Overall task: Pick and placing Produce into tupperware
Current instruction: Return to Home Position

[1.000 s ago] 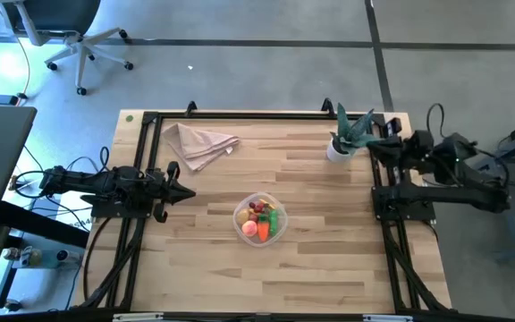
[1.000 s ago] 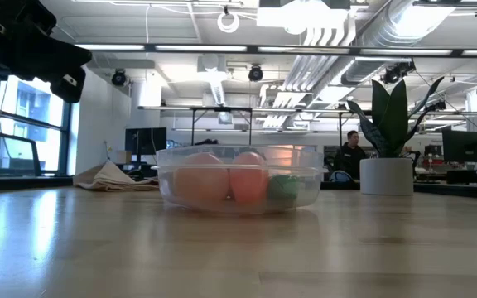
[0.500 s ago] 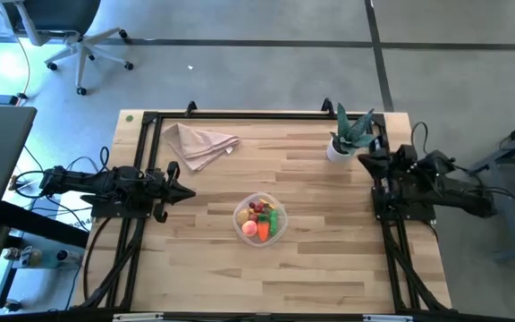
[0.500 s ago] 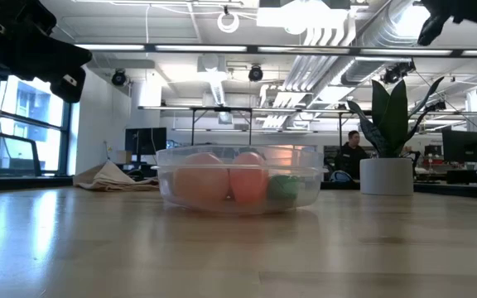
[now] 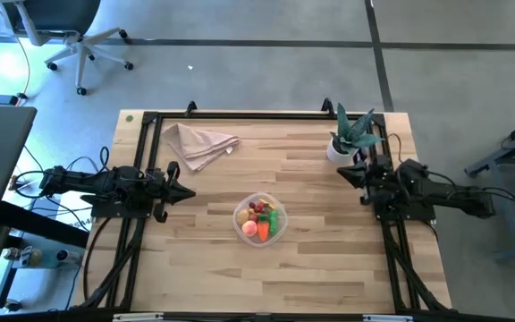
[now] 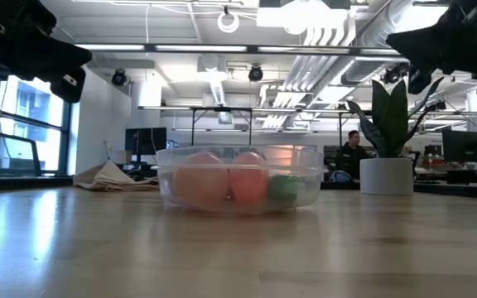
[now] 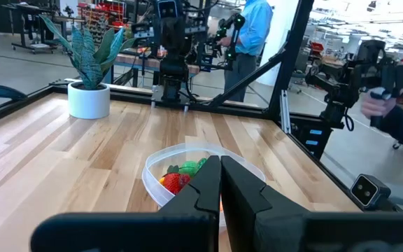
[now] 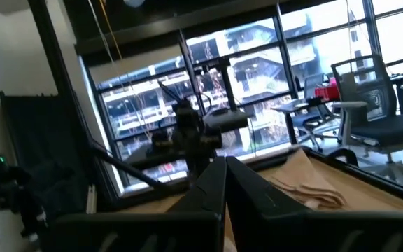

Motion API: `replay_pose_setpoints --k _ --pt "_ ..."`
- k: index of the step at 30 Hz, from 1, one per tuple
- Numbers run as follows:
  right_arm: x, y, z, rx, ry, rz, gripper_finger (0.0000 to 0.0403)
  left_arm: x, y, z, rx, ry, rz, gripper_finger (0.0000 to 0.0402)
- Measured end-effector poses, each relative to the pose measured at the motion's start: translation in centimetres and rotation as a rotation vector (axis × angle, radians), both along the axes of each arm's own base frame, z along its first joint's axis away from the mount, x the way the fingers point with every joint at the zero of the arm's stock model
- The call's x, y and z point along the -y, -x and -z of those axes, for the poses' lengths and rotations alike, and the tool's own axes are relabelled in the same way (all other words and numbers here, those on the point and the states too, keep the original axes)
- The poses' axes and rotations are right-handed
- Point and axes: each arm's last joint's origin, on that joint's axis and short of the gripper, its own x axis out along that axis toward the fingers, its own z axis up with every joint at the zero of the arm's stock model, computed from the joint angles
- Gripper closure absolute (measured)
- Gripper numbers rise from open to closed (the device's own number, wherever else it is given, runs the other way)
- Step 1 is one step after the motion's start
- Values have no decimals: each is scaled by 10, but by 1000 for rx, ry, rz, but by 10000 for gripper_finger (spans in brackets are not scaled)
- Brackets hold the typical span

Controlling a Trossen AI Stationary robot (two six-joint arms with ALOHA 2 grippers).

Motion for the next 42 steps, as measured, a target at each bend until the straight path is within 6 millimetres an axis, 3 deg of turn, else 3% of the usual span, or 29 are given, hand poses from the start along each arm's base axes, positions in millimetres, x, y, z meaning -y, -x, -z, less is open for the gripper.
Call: replay_pose_setpoints --k 16,42 --pt "2 -4 30 -295 138 57 403 0 0 0 0 0 0 401" --pt "3 -4 31 -303 132 87 403 0 0 0 1 0 0 401"
